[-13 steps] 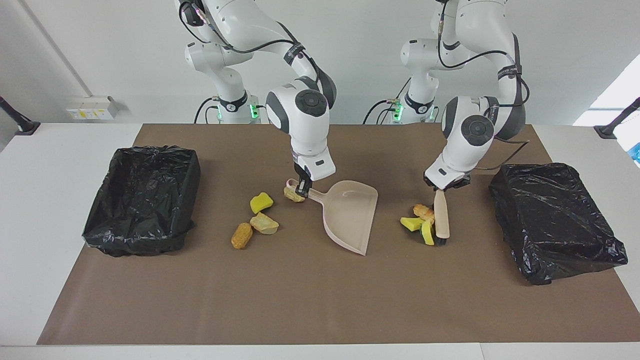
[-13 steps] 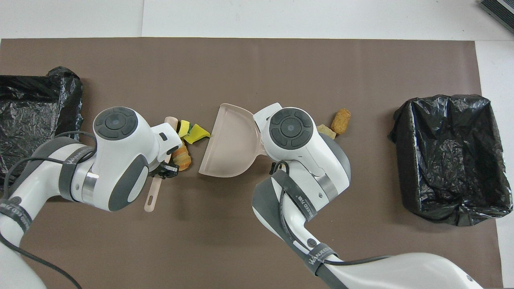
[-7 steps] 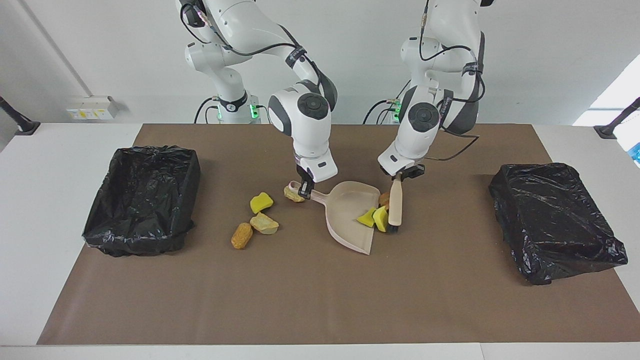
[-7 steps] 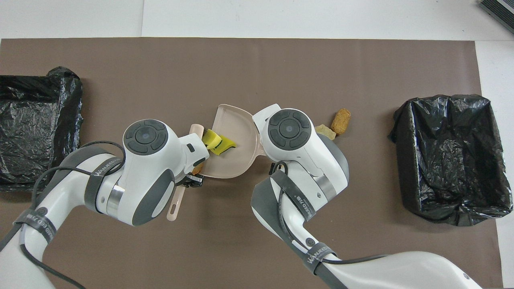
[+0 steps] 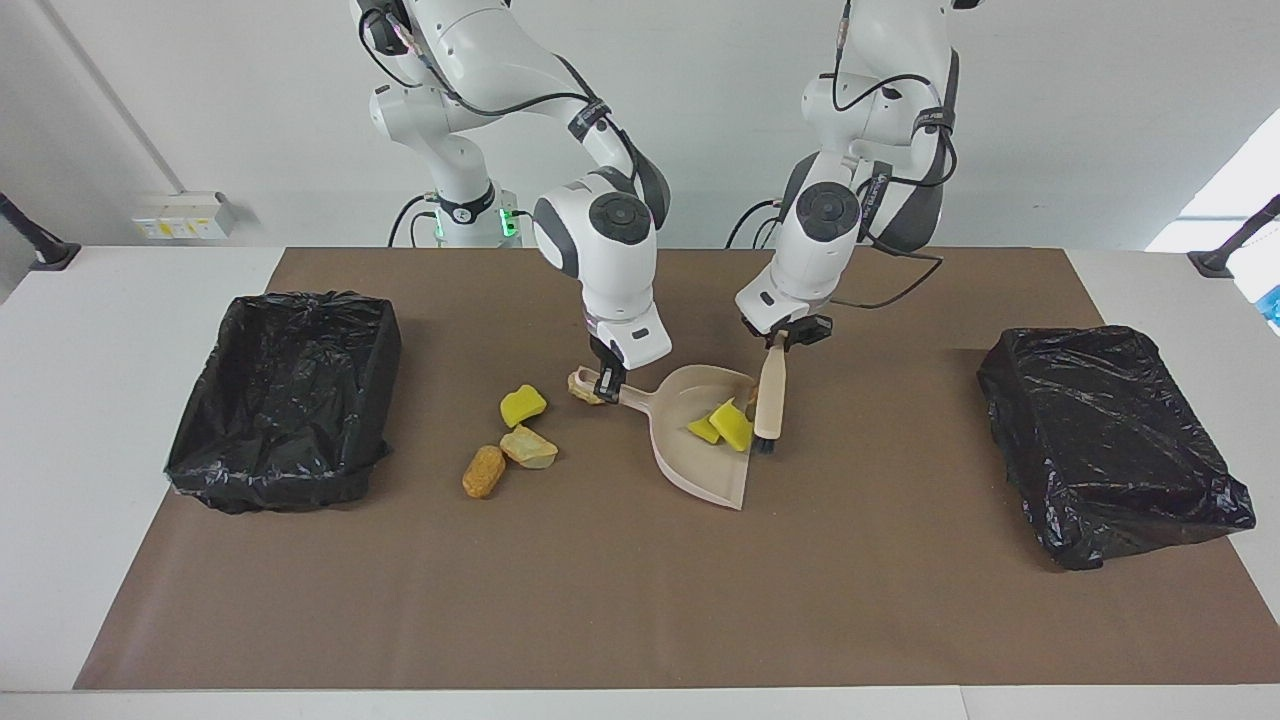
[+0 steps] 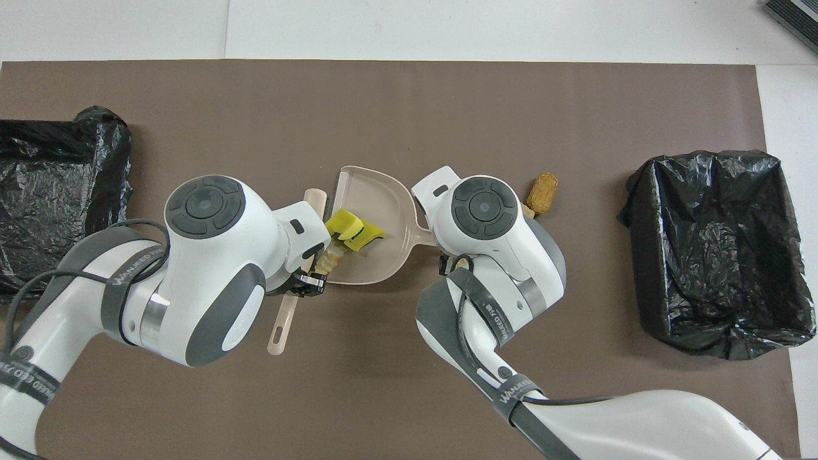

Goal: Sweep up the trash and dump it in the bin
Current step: 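Sweep the scraps into the dustpan with the left gripper's brush, then carry the dustpan to the bin and tip it with the right gripper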

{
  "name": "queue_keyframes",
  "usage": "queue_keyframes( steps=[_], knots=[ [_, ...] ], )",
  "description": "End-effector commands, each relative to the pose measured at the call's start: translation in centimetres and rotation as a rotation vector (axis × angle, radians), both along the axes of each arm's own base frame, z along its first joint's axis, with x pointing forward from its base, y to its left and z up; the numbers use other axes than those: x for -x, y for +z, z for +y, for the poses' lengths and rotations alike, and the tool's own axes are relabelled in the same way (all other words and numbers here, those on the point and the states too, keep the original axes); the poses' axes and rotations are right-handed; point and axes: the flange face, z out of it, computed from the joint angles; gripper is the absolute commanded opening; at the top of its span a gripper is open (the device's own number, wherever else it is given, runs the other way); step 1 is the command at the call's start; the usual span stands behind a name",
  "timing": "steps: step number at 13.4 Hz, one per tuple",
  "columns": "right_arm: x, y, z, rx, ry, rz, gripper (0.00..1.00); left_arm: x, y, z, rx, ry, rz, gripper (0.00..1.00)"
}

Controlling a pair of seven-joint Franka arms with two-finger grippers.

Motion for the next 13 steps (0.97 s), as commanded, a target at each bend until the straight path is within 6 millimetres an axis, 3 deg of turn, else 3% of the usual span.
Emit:
queue_keyframes(
  steps=[1,5,7,9,11,13],
  knots=[
    [0.3,-0.3,-0.1,-0.081,-0.013,0.011,0.0,-1.5,1.8,4.7,0.032,0.161,0.006,0.0],
    [0.2,0.0,0.2,-0.109,-0.025,0.015,0.0,-0.3,0.4,11.3,-0.001,0.292,0.075,0.0],
    [0.3,2.9,1.0,-0.116,-0.009,-0.006,0.0,-0.2,0.1,13.1,0.002,0.284,0.093,0.0],
    [0.2,5.6,-0.7,-0.104,-0.007,-0.004,0.0,-0.2,0.1,14.8,0.001,0.287,0.116,0.0],
    [-0.6,8.5,-4.0,-0.089,0.025,-0.003,0.0,0.1,0.0,14.9,0.001,0.281,0.123,0.0],
    [-2.2,11.2,-8.1,-0.095,0.069,0.012,0.0,1.8,-0.7,14.1,-0.008,0.26,0.135,0.0]
  ],
)
